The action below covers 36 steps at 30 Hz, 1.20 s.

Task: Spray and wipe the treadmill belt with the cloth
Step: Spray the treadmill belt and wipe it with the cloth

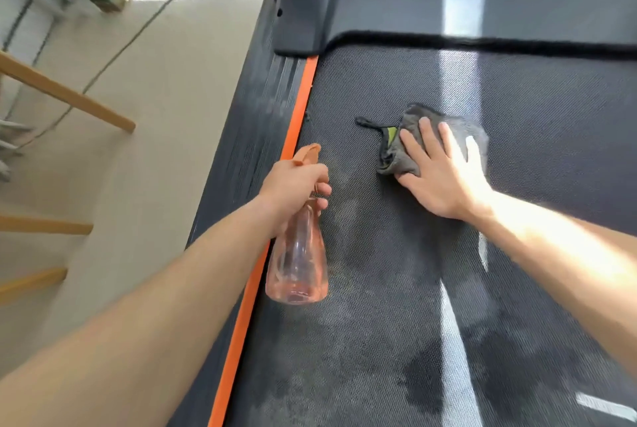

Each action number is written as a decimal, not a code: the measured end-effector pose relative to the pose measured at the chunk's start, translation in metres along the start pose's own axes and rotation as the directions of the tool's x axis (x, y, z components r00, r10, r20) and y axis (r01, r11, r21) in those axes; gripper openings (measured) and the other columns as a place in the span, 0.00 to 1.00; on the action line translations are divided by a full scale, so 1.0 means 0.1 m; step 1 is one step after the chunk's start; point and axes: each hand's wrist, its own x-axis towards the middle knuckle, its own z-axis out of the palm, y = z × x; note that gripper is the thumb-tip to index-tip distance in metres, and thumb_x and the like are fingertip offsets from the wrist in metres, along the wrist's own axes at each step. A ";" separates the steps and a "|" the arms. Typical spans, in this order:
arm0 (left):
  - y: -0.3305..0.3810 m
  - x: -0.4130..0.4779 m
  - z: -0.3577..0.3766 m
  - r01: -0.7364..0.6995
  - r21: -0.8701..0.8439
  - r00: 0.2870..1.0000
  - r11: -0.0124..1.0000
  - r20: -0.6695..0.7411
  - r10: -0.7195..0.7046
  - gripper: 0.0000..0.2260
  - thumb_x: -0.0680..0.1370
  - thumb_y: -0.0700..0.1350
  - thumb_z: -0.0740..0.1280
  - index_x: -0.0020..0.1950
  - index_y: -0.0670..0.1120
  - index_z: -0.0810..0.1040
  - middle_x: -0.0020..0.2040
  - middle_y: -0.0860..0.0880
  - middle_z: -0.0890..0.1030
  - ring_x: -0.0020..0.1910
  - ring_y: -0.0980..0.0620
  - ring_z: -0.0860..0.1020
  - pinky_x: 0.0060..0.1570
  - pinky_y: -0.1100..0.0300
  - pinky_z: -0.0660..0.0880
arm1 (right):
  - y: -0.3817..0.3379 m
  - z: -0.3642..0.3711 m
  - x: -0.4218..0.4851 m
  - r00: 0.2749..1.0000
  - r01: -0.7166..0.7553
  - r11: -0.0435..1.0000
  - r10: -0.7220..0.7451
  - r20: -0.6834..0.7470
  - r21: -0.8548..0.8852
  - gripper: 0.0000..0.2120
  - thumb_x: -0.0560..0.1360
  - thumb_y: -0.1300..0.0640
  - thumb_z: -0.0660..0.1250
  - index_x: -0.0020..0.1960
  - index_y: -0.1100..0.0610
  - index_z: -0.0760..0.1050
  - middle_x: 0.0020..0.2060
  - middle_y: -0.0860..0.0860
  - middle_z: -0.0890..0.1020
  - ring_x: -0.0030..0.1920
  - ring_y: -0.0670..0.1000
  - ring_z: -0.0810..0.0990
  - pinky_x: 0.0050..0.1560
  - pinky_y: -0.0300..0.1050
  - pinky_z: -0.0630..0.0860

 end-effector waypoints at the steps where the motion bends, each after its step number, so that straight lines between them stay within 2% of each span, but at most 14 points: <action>1: -0.02 0.00 0.00 -0.001 0.021 1.000 1.000 -0.001 0.001 0.04 0.75 0.37 0.67 0.41 0.43 0.74 0.35 0.42 0.78 0.24 0.49 0.74 0.29 0.59 0.72 | 0.00 0.01 -0.01 1.000 0.000 1.000 0.000 -0.007 -0.006 0.35 0.82 0.37 0.55 0.83 0.44 0.45 0.83 0.48 0.40 0.83 0.55 0.40 0.78 0.65 0.41; 4: -0.11 -0.02 -0.03 -0.014 0.094 1.000 0.995 -0.026 0.017 0.05 0.71 0.38 0.69 0.36 0.43 0.75 0.30 0.44 0.78 0.25 0.47 0.76 0.29 0.60 0.72 | -0.04 0.03 -0.02 1.000 -0.022 1.000 0.022 -0.013 -0.017 0.35 0.81 0.37 0.54 0.83 0.44 0.45 0.83 0.47 0.40 0.82 0.55 0.39 0.78 0.65 0.40; 6: -0.14 -0.07 -0.06 0.015 0.085 1.000 0.996 0.026 -0.017 0.07 0.74 0.37 0.69 0.35 0.44 0.76 0.33 0.43 0.81 0.25 0.49 0.76 0.26 0.61 0.71 | -0.07 -0.01 -0.02 0.999 -0.040 0.999 0.040 0.010 -0.017 0.35 0.81 0.37 0.53 0.83 0.44 0.44 0.83 0.47 0.39 0.82 0.55 0.39 0.78 0.65 0.40; 8: -0.16 -0.12 -0.11 0.050 0.075 0.995 0.996 0.086 -0.056 0.08 0.75 0.37 0.70 0.37 0.44 0.76 0.36 0.42 0.81 0.25 0.49 0.75 0.25 0.62 0.71 | -0.08 -0.05 0.00 0.998 -0.040 0.999 0.041 0.057 -0.025 0.35 0.82 0.37 0.52 0.83 0.44 0.43 0.83 0.47 0.39 0.82 0.55 0.39 0.78 0.65 0.40; 12: -0.26 -0.22 -0.14 0.080 0.149 0.980 0.986 0.168 -0.105 0.04 0.76 0.37 0.69 0.42 0.43 0.76 0.34 0.41 0.79 0.24 0.49 0.75 0.26 0.62 0.71 | -0.10 -0.11 0.02 0.993 -0.055 0.998 0.058 0.103 -0.034 0.35 0.82 0.37 0.52 0.83 0.43 0.42 0.83 0.48 0.38 0.82 0.55 0.38 0.78 0.66 0.40; 14: -0.28 -0.26 -0.15 0.073 0.139 0.974 0.988 0.202 -0.101 0.02 0.77 0.37 0.70 0.46 0.43 0.78 0.37 0.41 0.81 0.25 0.50 0.75 0.25 0.63 0.71 | -0.13 -0.15 0.06 0.992 -0.064 0.998 0.064 0.106 -0.002 0.34 0.82 0.38 0.53 0.83 0.43 0.43 0.83 0.48 0.39 0.82 0.55 0.38 0.78 0.66 0.39; 17: -0.29 -0.25 -0.21 0.065 0.076 0.982 0.995 0.171 -0.077 0.05 0.77 0.37 0.69 0.51 0.44 0.80 0.38 0.41 0.80 0.25 0.50 0.75 0.25 0.63 0.71 | -0.16 -0.21 0.20 0.990 -0.103 0.990 0.092 0.105 0.096 0.33 0.83 0.40 0.53 0.83 0.44 0.44 0.83 0.48 0.40 0.82 0.55 0.38 0.77 0.65 0.37; 20: -0.28 -0.23 -0.29 0.042 0.086 0.992 0.995 0.111 -0.052 0.01 0.76 0.37 0.70 0.46 0.40 0.79 0.38 0.39 0.80 0.24 0.50 0.75 0.24 0.63 0.71 | -0.24 -0.26 0.38 0.989 -0.112 0.979 0.094 0.110 0.169 0.33 0.84 0.43 0.54 0.84 0.48 0.46 0.83 0.53 0.40 0.82 0.58 0.36 0.79 0.59 0.35; 24: -0.25 -0.22 -0.46 -0.004 0.053 0.995 0.999 0.101 -0.002 0.06 0.75 0.38 0.73 0.48 0.36 0.84 0.48 0.42 0.86 0.26 0.52 0.78 0.25 0.62 0.73 | -0.54 -0.25 0.63 0.990 -0.139 0.985 0.135 0.043 0.104 0.33 0.82 0.39 0.52 0.83 0.44 0.45 0.83 0.48 0.40 0.82 0.54 0.38 0.78 0.62 0.35; 27: -0.22 -0.21 -0.58 -0.085 0.002 0.995 0.996 0.054 0.085 0.04 0.75 0.36 0.73 0.48 0.42 0.84 0.43 0.48 0.83 0.27 0.50 0.77 0.30 0.59 0.74 | -0.83 -0.03 0.61 0.999 -0.035 0.999 0.036 -0.035 0.011 0.34 0.80 0.37 0.52 0.83 0.43 0.47 0.84 0.49 0.43 0.83 0.55 0.41 0.79 0.64 0.38; 29: -0.19 -0.19 -0.65 -0.101 -0.031 0.994 0.994 0.031 0.102 0.07 0.75 0.36 0.72 0.45 0.49 0.82 0.42 0.46 0.83 0.33 0.45 0.78 0.38 0.53 0.75 | -1.01 0.25 0.28 0.992 0.061 0.994 -0.071 -0.105 -0.093 0.37 0.77 0.36 0.53 0.83 0.45 0.51 0.84 0.51 0.48 0.83 0.57 0.46 0.79 0.66 0.41; 31: -0.17 -0.16 -0.70 -0.102 -0.054 0.994 0.993 0.021 0.103 0.09 0.76 0.36 0.71 0.45 0.51 0.81 0.42 0.44 0.84 0.39 0.43 0.78 0.39 0.52 0.74 | -1.11 0.54 -0.24 0.972 0.193 0.968 -0.211 -0.104 -0.161 0.41 0.72 0.36 0.56 0.83 0.46 0.54 0.83 0.53 0.51 0.82 0.58 0.51 0.79 0.67 0.45; 34: -0.17 -0.12 -0.74 -0.097 -0.063 0.995 0.993 0.003 0.098 0.07 0.77 0.37 0.71 0.44 0.49 0.81 0.40 0.46 0.84 0.31 0.48 0.79 0.38 0.54 0.74 | -1.04 0.79 -0.70 0.868 0.486 0.843 -0.496 0.016 -0.228 0.42 0.70 0.35 0.58 0.82 0.45 0.57 0.83 0.52 0.53 0.82 0.57 0.52 0.79 0.66 0.48; 36: -0.18 -0.09 -0.75 -0.090 -0.069 0.996 0.994 -0.005 0.090 0.06 0.76 0.37 0.71 0.44 0.48 0.82 0.40 0.46 0.84 0.28 0.50 0.77 0.37 0.55 0.75 | -0.91 0.69 -0.49 0.813 0.572 0.780 -0.580 0.050 -0.255 0.41 0.68 0.35 0.56 0.80 0.43 0.62 0.82 0.51 0.57 0.81 0.56 0.57 0.78 0.65 0.51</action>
